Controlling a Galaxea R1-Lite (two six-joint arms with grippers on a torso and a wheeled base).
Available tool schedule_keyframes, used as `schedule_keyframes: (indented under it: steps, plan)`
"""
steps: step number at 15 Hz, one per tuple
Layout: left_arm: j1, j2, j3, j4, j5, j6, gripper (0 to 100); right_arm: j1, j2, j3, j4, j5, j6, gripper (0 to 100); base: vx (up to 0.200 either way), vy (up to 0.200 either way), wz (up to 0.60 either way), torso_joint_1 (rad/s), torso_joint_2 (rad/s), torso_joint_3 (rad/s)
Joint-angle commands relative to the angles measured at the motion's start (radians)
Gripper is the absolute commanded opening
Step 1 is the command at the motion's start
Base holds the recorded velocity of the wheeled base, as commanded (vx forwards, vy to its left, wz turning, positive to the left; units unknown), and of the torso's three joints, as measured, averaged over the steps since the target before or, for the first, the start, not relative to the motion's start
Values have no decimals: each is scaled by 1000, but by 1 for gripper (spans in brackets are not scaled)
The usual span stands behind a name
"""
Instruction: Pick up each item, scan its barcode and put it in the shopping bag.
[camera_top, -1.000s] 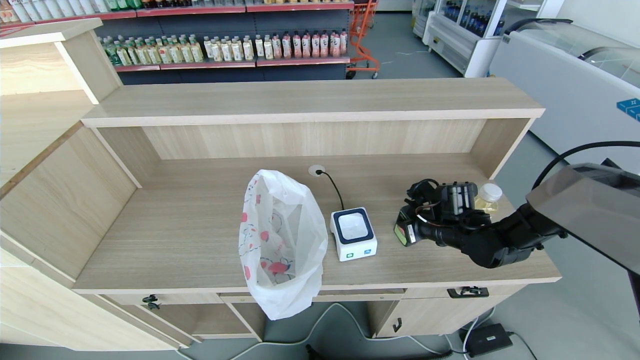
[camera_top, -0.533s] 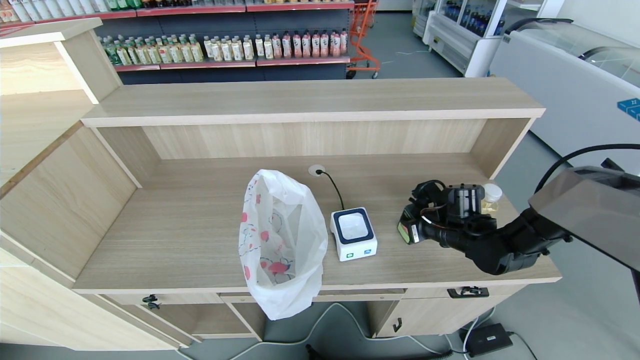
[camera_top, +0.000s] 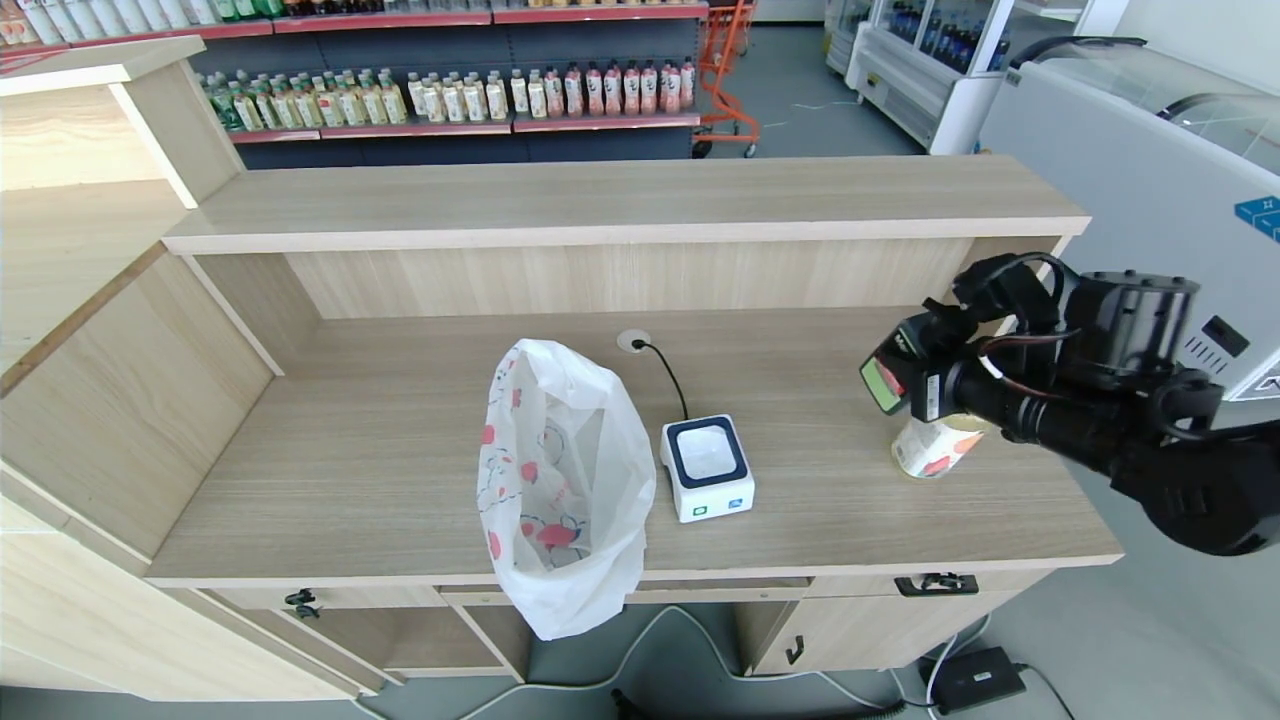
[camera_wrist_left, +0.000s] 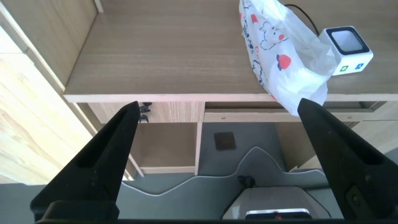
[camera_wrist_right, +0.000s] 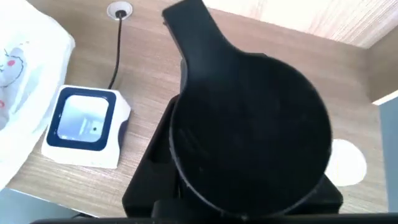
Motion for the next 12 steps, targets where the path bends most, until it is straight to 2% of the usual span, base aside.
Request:
schedule_keyframes:
  steps: [1,2,3,4,5,7,8,9,10,11,12]
  plan:
    - [0,0,0,-1,-1,0,100,2,-384,311,-49,2,-226,0,0,0,0,0,0,0]
    - [0,0,0,1,-1,0,100,-1,-451,426,-120,5,-406,0,0,0,0,0,0,0]
    - [0,0,0,-1,-1,0,100,-1,-484,432,-149,48,-530,0,0,0,0,0,0,0]
    - [0,0,0,-1,-1,0,100,4,-488,424,-161,100,-576,0,0,0,0,0,0,0]
    - [0,0,0,-1,1,0,100,19,-490,424,-215,235,-706,0,0,0,0,0,0,0]
    - [0,0,0,-1,-1,0,100,19,-499,429,-206,494,-979,0,0,0,0,0,0,0]
    - [0,0,0,-1,-1,0,100,11,-507,428,-180,622,-1157,0,0,0,0,0,0,0]
    - [0,0,0,-1,1,0,100,14,-522,423,-148,724,-1334,0,0,0,0,0,0,0]
    - [0,0,0,-1,-1,0,100,19,-530,421,-134,781,-1449,0,0,0,0,0,0,0]
    - [0,0,0,-1,-1,0,100,47,-533,420,-102,912,-1693,0,0,0,0,0,0,0]
    - [0,0,0,-1,-1,0,100,65,-542,418,-82,1019,-1806,0,0,0,0,0,0,0]
